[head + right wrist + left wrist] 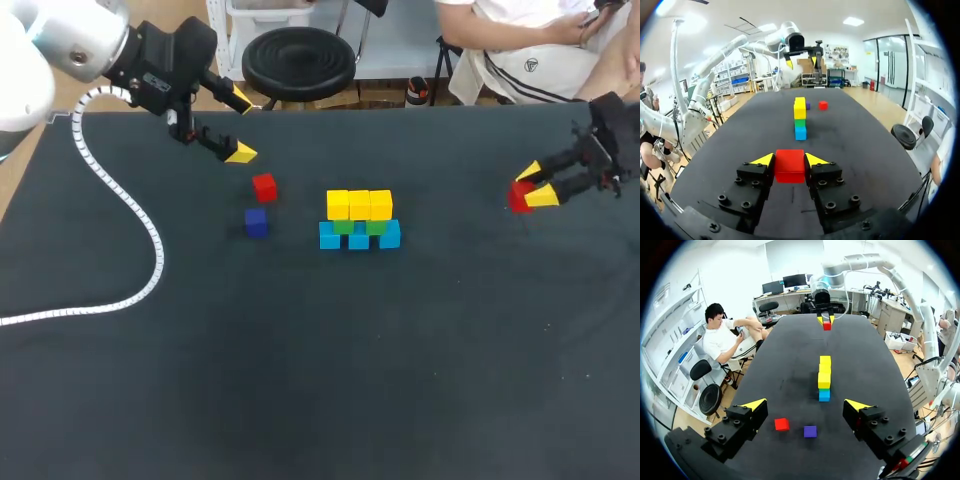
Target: Place the blue cubes, place green cubes on the blue cubes, place the yellow cubes on the green cubes, then place the red cubes on the yellow cubes, and place purple cube on the red cubes.
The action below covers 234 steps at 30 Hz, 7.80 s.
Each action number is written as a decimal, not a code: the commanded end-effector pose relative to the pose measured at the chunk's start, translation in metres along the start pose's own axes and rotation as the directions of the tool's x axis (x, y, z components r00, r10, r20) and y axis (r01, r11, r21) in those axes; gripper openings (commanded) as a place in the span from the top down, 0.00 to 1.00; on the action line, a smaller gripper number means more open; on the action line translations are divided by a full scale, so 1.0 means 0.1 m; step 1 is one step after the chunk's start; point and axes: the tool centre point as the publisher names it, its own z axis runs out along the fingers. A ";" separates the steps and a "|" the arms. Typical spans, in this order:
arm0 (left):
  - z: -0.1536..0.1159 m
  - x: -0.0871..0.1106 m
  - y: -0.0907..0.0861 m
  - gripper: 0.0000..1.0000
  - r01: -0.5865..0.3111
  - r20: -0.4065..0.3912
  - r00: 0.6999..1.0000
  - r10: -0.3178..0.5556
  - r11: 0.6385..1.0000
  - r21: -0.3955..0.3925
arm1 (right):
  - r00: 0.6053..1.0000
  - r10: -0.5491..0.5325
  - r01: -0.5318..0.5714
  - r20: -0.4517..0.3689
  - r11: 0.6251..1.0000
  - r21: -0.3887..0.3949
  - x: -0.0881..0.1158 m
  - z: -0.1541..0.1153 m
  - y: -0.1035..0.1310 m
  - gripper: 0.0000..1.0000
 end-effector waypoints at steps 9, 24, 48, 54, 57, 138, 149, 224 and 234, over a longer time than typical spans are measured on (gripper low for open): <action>0.00 0.01 0.00 0.00 -0.001 0.001 1.000 0.001 1.000 -0.001 | 1.000 -0.006 0.007 -0.005 1.000 0.018 -0.05 -0.03 0.09 1.00; 0.00 0.01 0.00 0.00 -0.001 0.001 1.000 0.001 1.000 -0.001 | 0.994 -0.012 0.008 -0.108 0.999 -0.037 -0.23 0.06 -0.07 1.00; 0.00 0.01 0.00 0.00 -0.001 0.001 1.000 0.001 1.000 -0.001 | 0.967 -0.067 0.036 -0.246 0.991 -0.130 -1.08 0.77 -0.66 1.00; 0.00 0.01 0.00 0.00 -0.001 0.001 1.000 0.001 1.000 -0.001 | 0.970 -0.101 0.075 -0.220 0.990 -0.120 -1.12 0.69 -0.61 1.00; 0.00 0.01 0.00 0.00 -0.001 0.001 1.000 0.001 1.000 -0.001 | 0.970 -0.101 0.075 -0.220 0.990 -0.120 -1.12 0.69 -0.61 1.00; 0.00 0.01 0.00 0.00 -0.001 0.001 1.000 0.001 1.000 -0.001 | 0.989 0.092 -0.093 -0.113 0.996 -0.003 -1.02 1.69 -0.04 1.00; 0.00 0.01 0.00 0.00 -0.001 0.001 1.000 0.001 1.000 -0.001 | 0.990 0.091 -0.093 -0.107 0.996 -0.013 -0.98 1.71 -0.17 1.00; 0.00 0.01 0.00 0.00 -0.001 0.001 1.000 0.001 1.000 -0.001 | 0.986 0.098 -0.100 -0.132 0.995 -0.007 -1.01 1.75 -0.24 1.00; 0.00 0.01 0.00 0.00 -0.001 0.001 1.000 0.001 1.000 -0.001 | 0.986 0.102 -0.104 -0.132 0.994 -0.011 -0.99 1.76 -0.27 1.00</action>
